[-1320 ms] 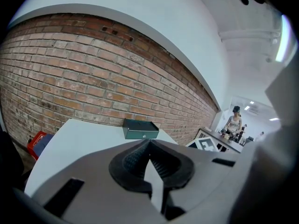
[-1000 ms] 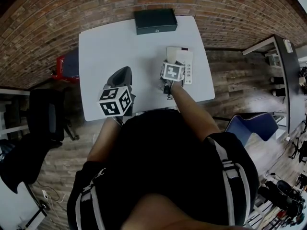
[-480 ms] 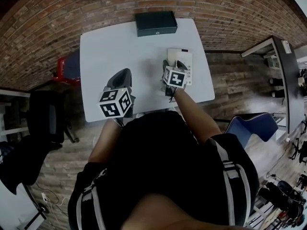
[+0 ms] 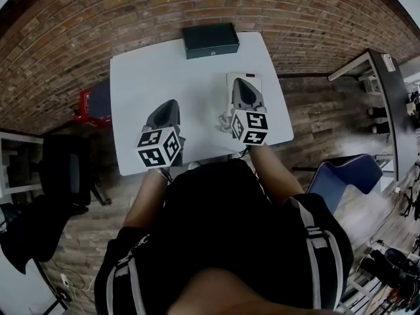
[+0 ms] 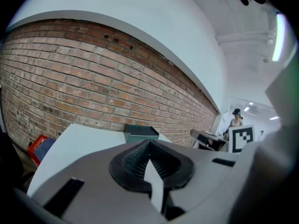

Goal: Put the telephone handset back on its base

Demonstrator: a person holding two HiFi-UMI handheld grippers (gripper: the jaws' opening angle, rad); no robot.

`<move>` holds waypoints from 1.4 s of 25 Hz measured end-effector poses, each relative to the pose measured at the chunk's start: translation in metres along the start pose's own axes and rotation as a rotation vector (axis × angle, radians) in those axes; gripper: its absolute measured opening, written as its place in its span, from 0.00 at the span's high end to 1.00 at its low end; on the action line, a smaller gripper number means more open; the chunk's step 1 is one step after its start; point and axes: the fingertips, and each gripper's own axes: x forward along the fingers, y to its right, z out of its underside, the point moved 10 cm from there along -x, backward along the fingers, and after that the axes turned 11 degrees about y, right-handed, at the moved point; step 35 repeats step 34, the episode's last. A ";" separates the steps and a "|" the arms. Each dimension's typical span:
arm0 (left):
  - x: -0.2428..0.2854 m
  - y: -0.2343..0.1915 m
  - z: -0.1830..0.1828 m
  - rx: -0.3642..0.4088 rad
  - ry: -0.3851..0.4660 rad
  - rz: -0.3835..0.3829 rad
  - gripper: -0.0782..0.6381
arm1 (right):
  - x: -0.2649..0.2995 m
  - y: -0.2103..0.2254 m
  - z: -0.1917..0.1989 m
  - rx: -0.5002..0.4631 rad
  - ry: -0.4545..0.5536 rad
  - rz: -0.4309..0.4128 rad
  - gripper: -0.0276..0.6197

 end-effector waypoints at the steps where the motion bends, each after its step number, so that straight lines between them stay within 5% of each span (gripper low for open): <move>1: 0.001 0.001 -0.002 0.011 0.007 0.000 0.89 | -0.003 -0.001 -0.011 0.003 0.029 -0.002 0.96; 8: 0.005 0.014 -0.012 0.068 0.042 0.017 0.89 | -0.025 -0.002 -0.055 0.012 0.109 -0.056 0.96; 21: -0.004 0.017 -0.022 0.181 0.099 0.005 0.89 | -0.032 -0.009 -0.038 0.018 0.075 -0.068 0.96; 35: -0.009 0.017 -0.022 0.186 0.106 0.003 0.89 | -0.033 -0.012 -0.039 0.021 0.075 -0.079 0.96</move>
